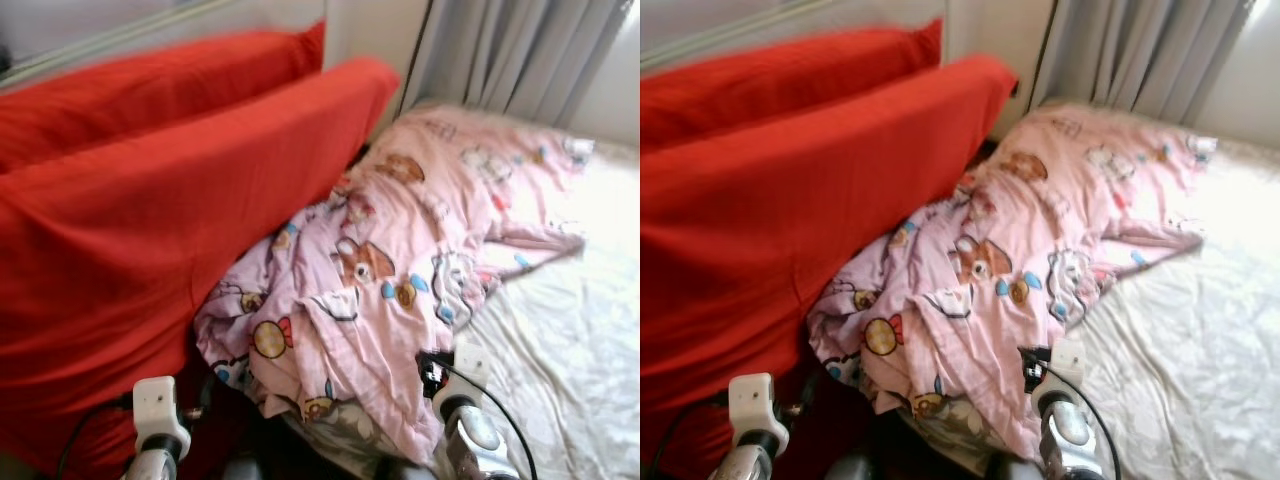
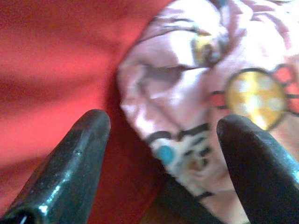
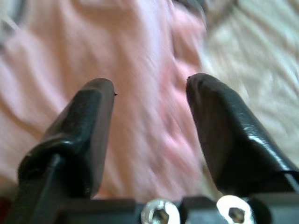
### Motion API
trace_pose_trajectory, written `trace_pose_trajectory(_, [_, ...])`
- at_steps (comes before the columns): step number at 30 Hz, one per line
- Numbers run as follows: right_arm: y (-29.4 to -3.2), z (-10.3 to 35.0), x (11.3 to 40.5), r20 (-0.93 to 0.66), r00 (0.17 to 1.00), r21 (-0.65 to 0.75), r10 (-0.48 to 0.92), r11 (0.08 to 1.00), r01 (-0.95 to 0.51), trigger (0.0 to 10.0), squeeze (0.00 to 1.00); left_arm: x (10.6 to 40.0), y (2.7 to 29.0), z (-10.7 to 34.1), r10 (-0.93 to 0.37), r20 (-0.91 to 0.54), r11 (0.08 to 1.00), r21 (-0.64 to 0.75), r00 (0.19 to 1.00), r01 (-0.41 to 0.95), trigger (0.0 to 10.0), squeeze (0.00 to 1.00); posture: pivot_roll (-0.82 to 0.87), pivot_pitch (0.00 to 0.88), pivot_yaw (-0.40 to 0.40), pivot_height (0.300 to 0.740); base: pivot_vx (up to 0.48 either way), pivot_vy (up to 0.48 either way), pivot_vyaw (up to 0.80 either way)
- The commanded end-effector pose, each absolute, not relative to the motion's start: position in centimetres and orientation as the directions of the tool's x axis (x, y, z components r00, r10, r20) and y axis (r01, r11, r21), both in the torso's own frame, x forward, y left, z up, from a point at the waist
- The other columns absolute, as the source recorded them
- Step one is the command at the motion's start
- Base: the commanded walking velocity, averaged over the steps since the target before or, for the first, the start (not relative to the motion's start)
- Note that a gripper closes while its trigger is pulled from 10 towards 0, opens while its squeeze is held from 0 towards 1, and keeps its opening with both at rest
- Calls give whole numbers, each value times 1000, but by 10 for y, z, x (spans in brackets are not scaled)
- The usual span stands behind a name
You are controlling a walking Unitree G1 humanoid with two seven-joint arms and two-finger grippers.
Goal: Clean up the room
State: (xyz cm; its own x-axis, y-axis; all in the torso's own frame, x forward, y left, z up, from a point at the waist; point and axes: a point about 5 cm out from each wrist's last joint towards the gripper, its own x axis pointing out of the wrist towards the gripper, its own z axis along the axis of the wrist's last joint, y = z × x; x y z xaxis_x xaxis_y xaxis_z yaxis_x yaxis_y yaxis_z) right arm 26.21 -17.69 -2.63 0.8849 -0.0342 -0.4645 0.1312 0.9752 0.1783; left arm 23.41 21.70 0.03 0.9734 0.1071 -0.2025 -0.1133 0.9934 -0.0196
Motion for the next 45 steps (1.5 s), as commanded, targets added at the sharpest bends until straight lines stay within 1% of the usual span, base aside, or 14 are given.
trace_pose_trajectory(1, [-172,-34,255,-508,861,186,-5,976,115,10000,1000,224,221,-7,122,-237,992,-9,964,-127,10000,0,31,99,-41,630,0,0,0])
trace_pose_trajectory(10, [-167,-42,247,-557,829,194,48,978,74,10000,1000,214,226,-4,118,-235,993,7,965,-119,10000,0,54,154,-25,630,0,0,0])
trace_pose_trajectory(11, [-166,-42,247,-563,825,200,58,977,67,10000,1000,212,226,-2,115,-233,993,10,966,-115,10000,0,60,176,-18,630,0,0,0])
trace_pose_trajectory(16, [-167,-44,246,-584,810,175,54,983,61,10000,1000,208,226,0,105,-232,994,16,967,-104,10000,0,66,206,-9,630,0,0,0])
trace_pose_trajectory(21, [-172,-43,247,-598,801,156,42,986,64,10000,1000,209,222,6,94,-223,996,13,970,-93,10000,0,66,260,-2,630,0,0,0])
trace_pose_trajectory(22, [-172,-43,247,-598,801,149,44,987,57,10000,616,208,220,7,91,-220,996,11,971,-91,10000,0,67,272,-4,630,0,0,0])
trace_pose_trajectory(23, [-173,-43,247,-599,800,145,44,988,54,10000,0,207,219,8,89,-218,996,10,972,-89,10000,0,70,276,-6,630,0,0,0])
trace_pose_trajectory(24, [-173,-43,248,-598,800,144,44,988,53,10000,0,208,218,10,87,-214,996,8,973,-87,10000,0,71,278,-7,630,0,0,0])
trace_pose_trajectory(25, [-173,-42,249,-593,804,153,46,987,57,10000,0,208,217,12,86,-208,996,4,974,-87,10000,0,69,306,-10,630,0,0,0])
trace_pose_trajectory(28, [-174,-41,251,-593,804,131,45,991,41,10000,0,209,214,15,87,-202,996,-2,976,-89,10000,0,74,313,-19,630,0,0,0])
trace_pose_trajectory(30, [-173,-38,255,-577,814,151,63,988,30,10000,0,210,211,23,82,-176,996,-10,981,-85,10000,0,93,341,-30,630,0,0,0])
trace_pose_trajectory(35, [-161,-28,267,-524,842,216,125,976,-11,10000,0,210,214,39,98,-136,995,-5,986,-100,10000,0,133,356,-29,630,0,0,0])
trace_pose_trajectory(41, [-149,-23,274,-509,840,229,188,970,-78,10000,0,200,216,43,111,-149,994,2,983,-112,10000,0,138,376,-28,630,0,0,0])
trace_pose_trajectory(45, [-150,-24,273,-527,828,194,192,976,-103,10000,0,193,213,41,113,-172,993,-5,979,-115,10000,0,128,390,-35,630,0,0,0])
